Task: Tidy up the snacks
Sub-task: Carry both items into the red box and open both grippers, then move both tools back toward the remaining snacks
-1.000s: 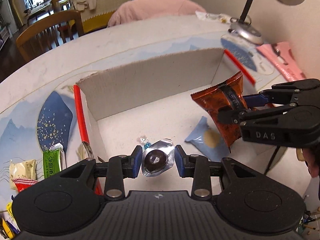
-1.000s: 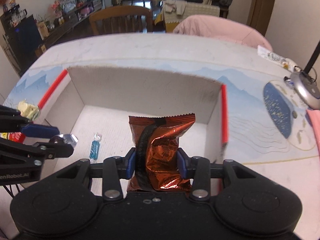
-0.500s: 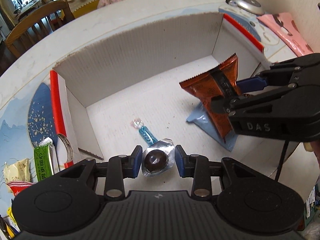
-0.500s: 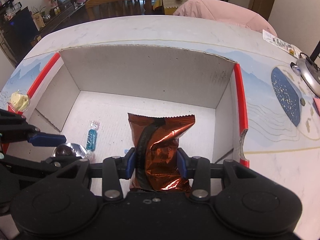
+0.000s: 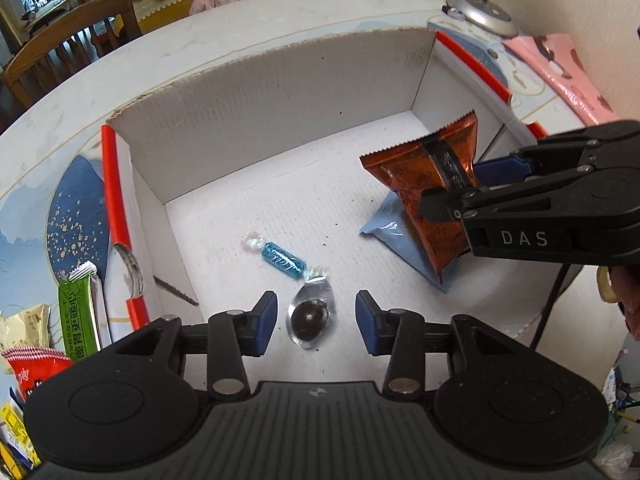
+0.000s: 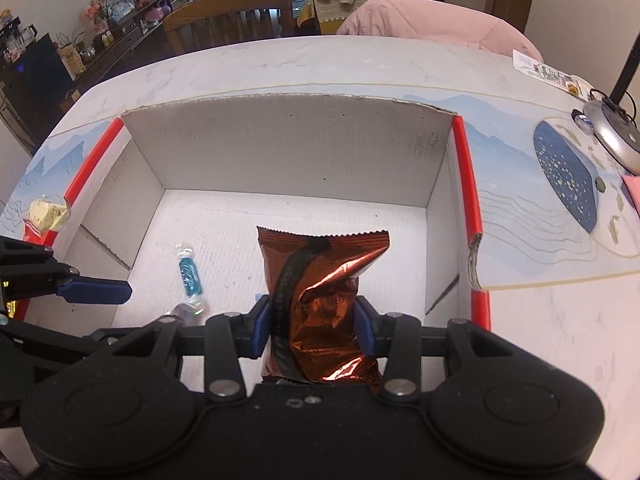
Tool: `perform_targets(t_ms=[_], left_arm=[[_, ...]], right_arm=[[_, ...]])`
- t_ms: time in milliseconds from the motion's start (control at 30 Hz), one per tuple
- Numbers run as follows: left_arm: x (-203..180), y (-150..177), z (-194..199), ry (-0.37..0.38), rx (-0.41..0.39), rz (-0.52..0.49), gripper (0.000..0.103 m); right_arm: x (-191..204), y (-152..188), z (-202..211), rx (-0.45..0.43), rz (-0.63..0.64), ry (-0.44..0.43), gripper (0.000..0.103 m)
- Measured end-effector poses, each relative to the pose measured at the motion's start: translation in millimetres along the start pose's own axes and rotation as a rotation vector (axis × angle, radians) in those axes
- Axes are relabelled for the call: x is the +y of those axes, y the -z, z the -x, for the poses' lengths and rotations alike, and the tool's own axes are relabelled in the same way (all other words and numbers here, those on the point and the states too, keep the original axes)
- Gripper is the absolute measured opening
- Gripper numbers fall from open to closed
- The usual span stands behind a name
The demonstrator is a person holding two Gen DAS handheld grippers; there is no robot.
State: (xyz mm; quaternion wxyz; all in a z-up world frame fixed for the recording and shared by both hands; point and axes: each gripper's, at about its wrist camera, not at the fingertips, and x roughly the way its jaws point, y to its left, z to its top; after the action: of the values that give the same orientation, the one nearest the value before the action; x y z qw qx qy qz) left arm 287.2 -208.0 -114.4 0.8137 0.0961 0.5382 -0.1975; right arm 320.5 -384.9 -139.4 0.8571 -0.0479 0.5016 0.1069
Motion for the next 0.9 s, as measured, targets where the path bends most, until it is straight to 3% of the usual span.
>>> perform_targets(t_ms=[167,533,900], left_arm=[[2.0,6.9,19.7,0.016,-0.061,0.008,0.048],[22.4,26.3,82.2,0.031,-0.218,0.034,0.049],[61.8,58.1,135.3,0.011,-0.331,0.101,0.053]], right_arm=[[1.7,3.3,5.5,-0.014,-0.003,0.005,0.044],[9.7,6.3,47.5,-0.108,-0.056,-0.021,0.047],[60.4,9.6,99.0,-0.233,-0.008,-0.077,0.059]])
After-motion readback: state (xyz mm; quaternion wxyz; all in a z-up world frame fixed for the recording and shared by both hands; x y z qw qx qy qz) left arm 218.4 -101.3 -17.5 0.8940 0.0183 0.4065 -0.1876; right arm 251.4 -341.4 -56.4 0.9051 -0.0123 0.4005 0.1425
